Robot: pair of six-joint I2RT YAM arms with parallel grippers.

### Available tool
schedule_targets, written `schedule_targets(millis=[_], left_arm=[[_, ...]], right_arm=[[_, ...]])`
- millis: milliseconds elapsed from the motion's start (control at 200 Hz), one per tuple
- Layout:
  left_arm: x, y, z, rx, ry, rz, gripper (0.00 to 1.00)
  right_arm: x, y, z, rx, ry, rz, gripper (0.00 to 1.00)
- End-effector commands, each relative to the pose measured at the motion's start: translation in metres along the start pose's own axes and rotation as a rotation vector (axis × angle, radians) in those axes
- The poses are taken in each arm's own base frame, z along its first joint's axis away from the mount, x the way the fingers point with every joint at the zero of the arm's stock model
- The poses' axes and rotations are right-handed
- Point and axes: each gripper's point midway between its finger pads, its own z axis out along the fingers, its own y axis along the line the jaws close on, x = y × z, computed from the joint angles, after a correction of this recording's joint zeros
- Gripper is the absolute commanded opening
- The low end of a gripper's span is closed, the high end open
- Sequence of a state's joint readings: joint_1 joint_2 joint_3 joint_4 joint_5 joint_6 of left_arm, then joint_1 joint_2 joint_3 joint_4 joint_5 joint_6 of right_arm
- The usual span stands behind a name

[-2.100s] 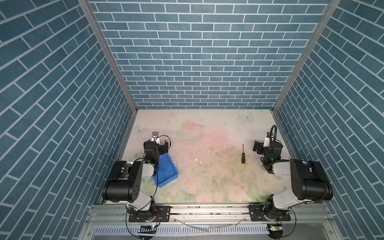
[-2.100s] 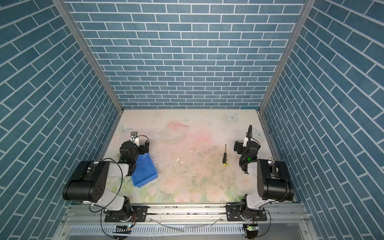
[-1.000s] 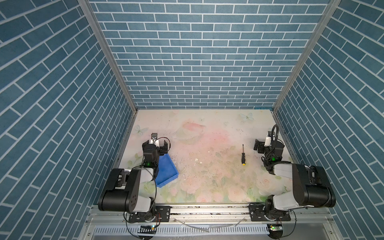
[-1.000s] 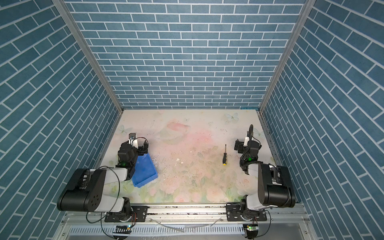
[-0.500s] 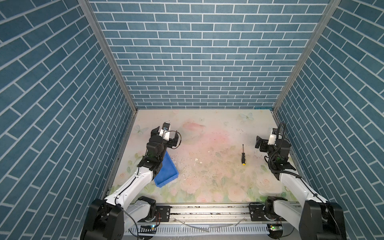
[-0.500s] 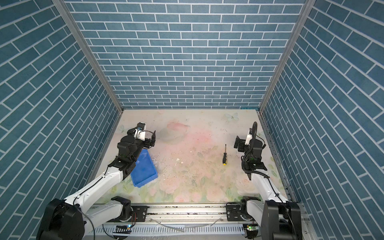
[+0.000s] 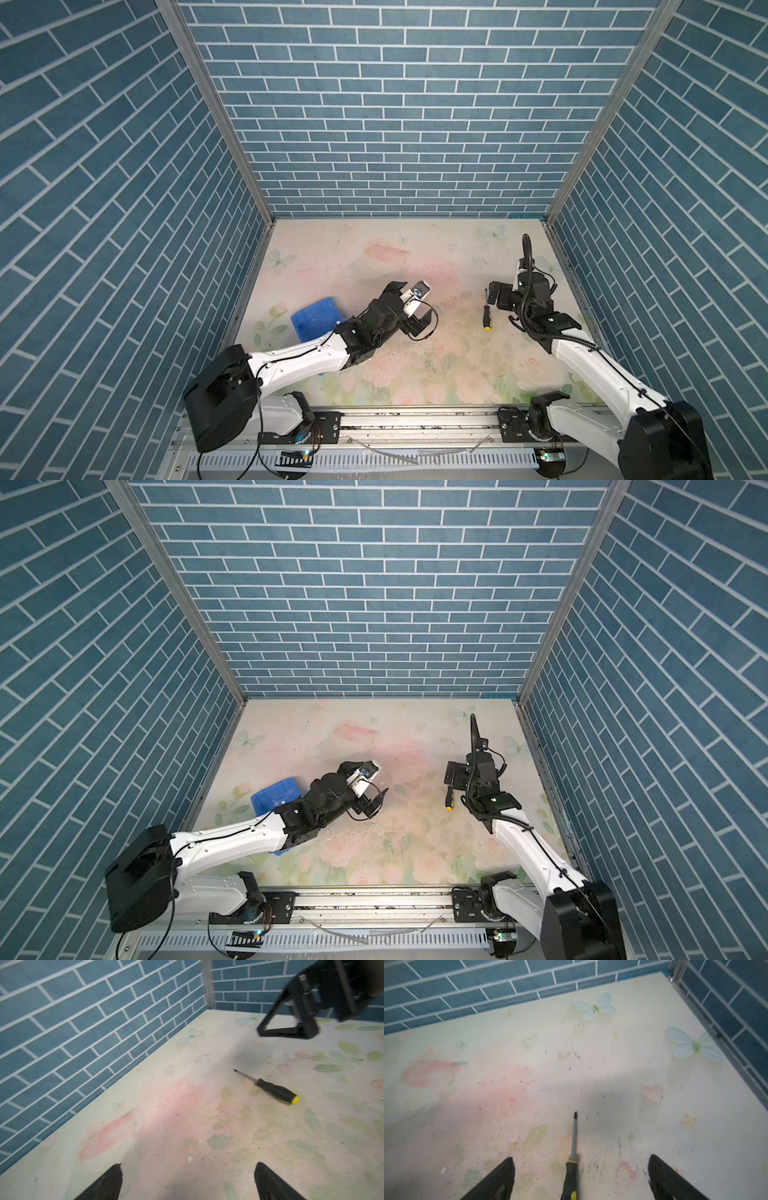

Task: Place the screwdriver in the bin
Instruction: 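Move the right gripper over the screwdriver while the left arm reaches toward the table center, then close the right gripper on the screwdriver shaft and lift it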

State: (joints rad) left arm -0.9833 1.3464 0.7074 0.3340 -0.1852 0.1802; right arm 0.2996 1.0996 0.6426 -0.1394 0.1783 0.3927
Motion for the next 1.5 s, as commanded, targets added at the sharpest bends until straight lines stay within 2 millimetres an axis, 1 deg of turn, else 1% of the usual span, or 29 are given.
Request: schedule_targets(millis=[0, 95, 170, 195, 240, 270, 310, 345, 380, 485, 530, 610, 685, 865, 980, 1075, 1080, 1090, 1130, 1275, 1390, 1495], left_arm=[[-0.015, -0.036, 0.008, 0.08, -0.04, 0.039, 1.0], [-0.014, -0.063, 0.013, 0.132, -0.053, 0.045, 1.0], [-0.015, -0.077, 0.015, 0.161, -0.064, 0.037, 1.0], [-0.014, -0.082, 0.016, 0.172, -0.064, 0.038, 1.0], [-0.013, -0.087, 0.017, 0.183, -0.06, 0.042, 1.0], [-0.012, -0.09, 0.017, 0.189, -0.058, 0.043, 1.0], [-0.011, -0.092, 0.017, 0.194, -0.056, 0.044, 1.0], [-0.01, -0.094, 0.017, 0.2, -0.056, 0.043, 1.0], [-0.008, -0.094, 0.016, 0.202, -0.056, 0.04, 1.0], [-0.004, -0.094, 0.015, 0.204, -0.051, 0.034, 1.0], [-0.003, -0.094, 0.014, 0.206, -0.051, 0.031, 1.0], [0.0, -0.094, 0.014, 0.203, -0.047, 0.027, 1.0], [0.002, -0.094, 0.014, 0.203, -0.045, 0.028, 1.0], [0.003, -0.094, 0.013, 0.205, -0.045, 0.029, 1.0], [0.008, -0.093, 0.013, 0.194, -0.032, 0.054, 1.0], [0.003, -0.088, 0.013, 0.172, -0.051, 0.05, 1.0], [0.008, -0.089, 0.012, 0.173, -0.04, 0.053, 1.0], [0.012, -0.088, 0.012, 0.172, -0.033, 0.054, 1.0], [0.014, -0.088, 0.011, 0.171, -0.031, 0.053, 1.0], [0.014, -0.088, 0.011, 0.173, -0.027, 0.046, 1.0], [0.015, -0.088, 0.011, 0.172, -0.026, 0.044, 1.0], [0.017, -0.088, 0.011, 0.169, -0.021, 0.045, 0.99]], right_arm=[[0.017, 0.002, 0.007, 0.029, 0.157, 0.06, 0.99], [0.026, 0.002, 0.021, 0.068, 0.26, 0.058, 0.99], [0.03, 0.003, 0.032, 0.097, 0.324, 0.067, 0.98], [0.031, 0.004, 0.035, 0.098, 0.342, 0.067, 0.95], [0.033, 0.007, 0.041, 0.095, 0.365, 0.072, 0.87], [0.034, 0.008, 0.045, 0.093, 0.378, 0.074, 0.83], [0.036, 0.01, 0.05, 0.092, 0.392, 0.078, 0.78], [0.038, 0.011, 0.053, 0.093, 0.404, 0.081, 0.71], [0.04, 0.011, 0.057, 0.096, 0.418, 0.083, 0.65], [0.047, 0.009, 0.067, 0.13, 0.457, 0.084, 0.52], [0.049, 0.007, 0.07, 0.143, 0.47, 0.083, 0.49], [0.053, 0.007, 0.077, 0.156, 0.491, 0.082, 0.47], [0.055, 0.007, 0.081, 0.163, 0.503, 0.086, 0.39], [0.06, 0.009, 0.09, 0.164, 0.526, 0.091, 0.32], [0.063, 0.01, 0.096, 0.162, 0.536, 0.093, 0.27], [0.067, 0.01, 0.101, 0.163, 0.546, 0.091, 0.25], [0.067, 0.01, 0.101, 0.162, 0.546, 0.091, 0.25], [0.067, 0.01, 0.101, 0.163, 0.547, 0.091, 0.25], [0.068, 0.01, 0.103, 0.163, 0.553, 0.089, 0.24], [0.074, 0.009, 0.107, 0.166, 0.572, 0.089, 0.14], [0.076, 0.008, 0.105, 0.169, 0.572, 0.092, 0.0], [0.074, 0.007, 0.102, 0.169, 0.564, 0.091, 0.0]])
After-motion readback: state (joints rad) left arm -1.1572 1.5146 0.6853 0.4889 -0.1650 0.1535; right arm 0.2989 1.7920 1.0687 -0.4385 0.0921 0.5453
